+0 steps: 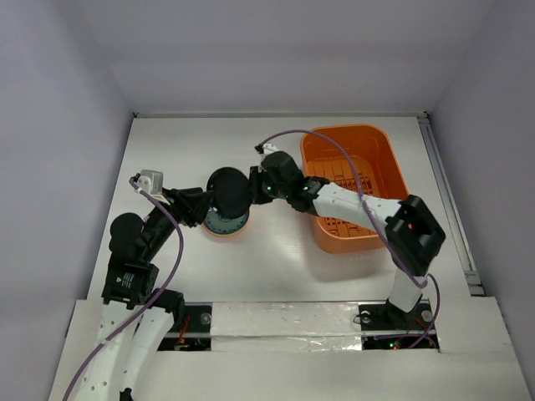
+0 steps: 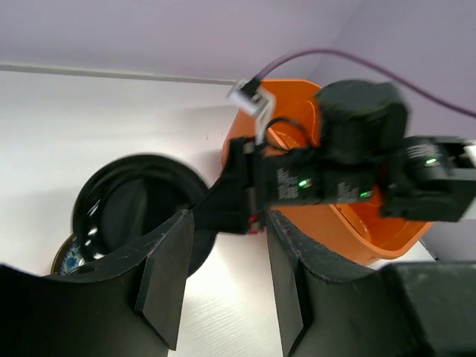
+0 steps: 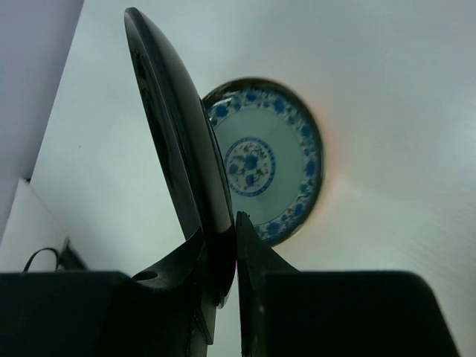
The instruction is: Unload the plates from the dish rack
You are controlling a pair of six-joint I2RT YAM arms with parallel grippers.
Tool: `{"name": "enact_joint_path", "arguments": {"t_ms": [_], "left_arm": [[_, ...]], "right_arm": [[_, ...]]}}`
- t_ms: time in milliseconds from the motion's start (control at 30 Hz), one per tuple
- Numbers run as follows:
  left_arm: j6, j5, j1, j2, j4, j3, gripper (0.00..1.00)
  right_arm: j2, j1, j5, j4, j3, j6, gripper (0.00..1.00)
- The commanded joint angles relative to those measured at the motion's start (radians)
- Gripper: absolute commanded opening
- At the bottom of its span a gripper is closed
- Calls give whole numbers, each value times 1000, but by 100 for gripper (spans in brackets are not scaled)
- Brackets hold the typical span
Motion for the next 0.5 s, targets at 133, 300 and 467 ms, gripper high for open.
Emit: {"name": "enact_joint_path", "arguments": {"t_ms": [133,300,467], "left_arm": [[9,1,-4,2,23,37,41],[8,3,-4,5,26,37,41],[8,1,-4,6,26,35,41]], "right_arm": [[120,8,-161,245,54,154,1],[169,17,-162,232,56,168,12],[193,28,-152,213,39,160,21]]}}
